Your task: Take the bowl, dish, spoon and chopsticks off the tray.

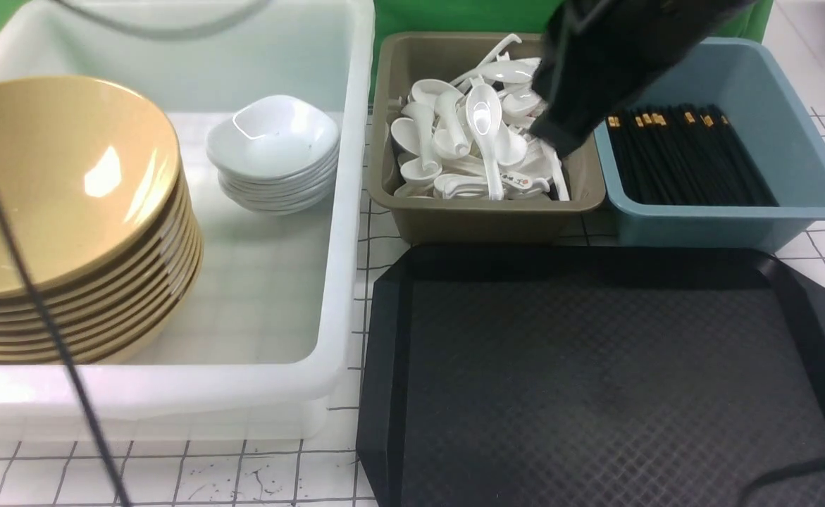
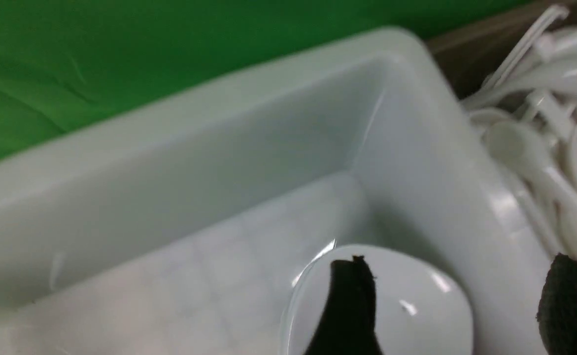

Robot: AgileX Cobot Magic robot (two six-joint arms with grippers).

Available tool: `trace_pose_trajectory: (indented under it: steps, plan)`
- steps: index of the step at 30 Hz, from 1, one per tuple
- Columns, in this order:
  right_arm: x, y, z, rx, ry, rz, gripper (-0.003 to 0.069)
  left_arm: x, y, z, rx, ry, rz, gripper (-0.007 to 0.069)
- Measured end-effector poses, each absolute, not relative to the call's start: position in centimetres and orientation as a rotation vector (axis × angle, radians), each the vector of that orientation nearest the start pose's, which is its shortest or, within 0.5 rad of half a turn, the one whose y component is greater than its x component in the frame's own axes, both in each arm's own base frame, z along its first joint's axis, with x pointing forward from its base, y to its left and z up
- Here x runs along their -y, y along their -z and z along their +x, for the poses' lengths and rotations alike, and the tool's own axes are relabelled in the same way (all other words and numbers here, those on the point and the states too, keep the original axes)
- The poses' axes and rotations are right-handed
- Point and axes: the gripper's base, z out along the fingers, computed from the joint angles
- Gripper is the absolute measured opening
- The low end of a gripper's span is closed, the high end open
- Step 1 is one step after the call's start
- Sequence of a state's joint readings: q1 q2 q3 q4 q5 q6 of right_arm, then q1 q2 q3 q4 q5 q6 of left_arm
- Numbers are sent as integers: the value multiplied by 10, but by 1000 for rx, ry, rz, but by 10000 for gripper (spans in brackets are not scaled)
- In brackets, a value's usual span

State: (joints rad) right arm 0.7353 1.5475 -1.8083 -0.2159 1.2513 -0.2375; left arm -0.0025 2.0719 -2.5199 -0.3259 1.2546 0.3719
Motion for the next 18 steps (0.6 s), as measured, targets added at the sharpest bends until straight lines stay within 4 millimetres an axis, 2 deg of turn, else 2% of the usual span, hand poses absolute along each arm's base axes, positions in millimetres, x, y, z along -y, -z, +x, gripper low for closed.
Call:
trace_pose_trajectory:
  steps: [1,2,3,4,5,6,7,9,11,15,17,18]
  plan:
    - [-193,-446,241,-2157,57,-1125,76,28,-456,430,-2170,198,455,330]
    - [-185,-448,233,-2164,51,-1106,78,27,-476,414,-2128,172,450,253]
    - [-184,-448,231,-2165,51,-1104,78,27,-476,414,-2128,172,450,242]
    - [-178,-447,224,-2172,49,-1099,79,26,-490,402,-2099,148,445,184]
    - [-168,-442,213,-2183,47,-1091,81,23,-511,379,-2059,105,430,84]
    - [-163,-437,208,-2194,45,-1087,83,23,-515,373,-2057,95,424,59]
    - [-156,-434,201,-2187,38,-1077,84,21,-525,357,-2046,74,414,22]
    - [-146,-433,188,-2162,18,-1051,85,20,-528,346,-2054,56,410,6]
    - [-133,-429,173,-2115,-10,-1019,86,17,-526,329,-2094,29,402,-5]
    - [-114,-428,151,-2011,-74,-942,86,12,-502,303,-2223,-3,382,-7]
    - [-100,-424,134,-1906,-115,-902,87,9,-472,272,-2343,-14,362,-7]
    - [-96,-423,128,-1870,-127,-890,87,9,-465,262,-2358,-9,352,-7]
